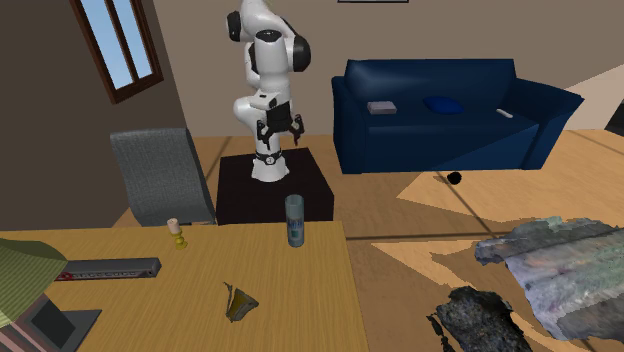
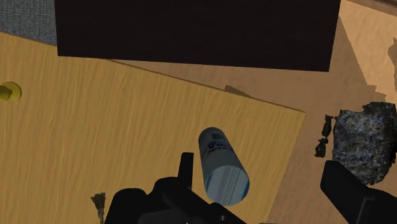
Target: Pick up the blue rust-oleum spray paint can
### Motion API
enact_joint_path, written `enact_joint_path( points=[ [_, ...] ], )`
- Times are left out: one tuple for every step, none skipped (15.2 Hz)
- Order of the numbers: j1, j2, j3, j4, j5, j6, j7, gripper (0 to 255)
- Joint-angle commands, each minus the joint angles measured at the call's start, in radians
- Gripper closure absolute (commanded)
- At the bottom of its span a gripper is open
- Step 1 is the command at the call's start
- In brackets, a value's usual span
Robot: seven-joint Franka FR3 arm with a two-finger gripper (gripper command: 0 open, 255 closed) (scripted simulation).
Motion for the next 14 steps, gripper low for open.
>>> enact_joint_path(
  points=[
    [0.002, 0.046, 0.008, -0.032, -0.003, 0.097, -0.005, 0],
    [0.004, 0.073, 0.014, -0.046, -0.004, 0.145, -0.005, 0],
    [0.006, 0.103, 0.019, -0.057, -0.005, 0.193, -0.005, 0],
    [0.008, 0.134, 0.025, -0.066, -0.006, 0.242, -0.004, 0],
    [0.009, 0.168, 0.03, -0.074, -0.008, 0.291, -0.004, 0],
    [0.01, 0.204, 0.036, -0.08, -0.011, 0.34, -0.003, 0],
    [0.01, 0.241, 0.041, -0.084, -0.014, 0.388, -0.001, 0],
    [0.01, 0.28, 0.047, -0.086, -0.018, 0.437, 0.001, 0],
    [0.009, 0.321, 0.052, -0.086, -0.023, 0.485, 0.004, 0],
    [0.008, 0.363, 0.058, -0.084, -0.029, 0.533, 0.008, 0],
    [0.007, 0.407, 0.063, -0.08, -0.037, 0.579, 0.013, 0],
    [0.005, 0.449, 0.068, -0.074, -0.047, 0.623, 0.019, 0],
    [0.004, 0.462, 0.069, -0.078, -0.048, 0.64, 0.02, 0],
    [0.004, 0.475, 0.069, -0.082, -0.049, 0.657, 0.021, 0]
  ],
)
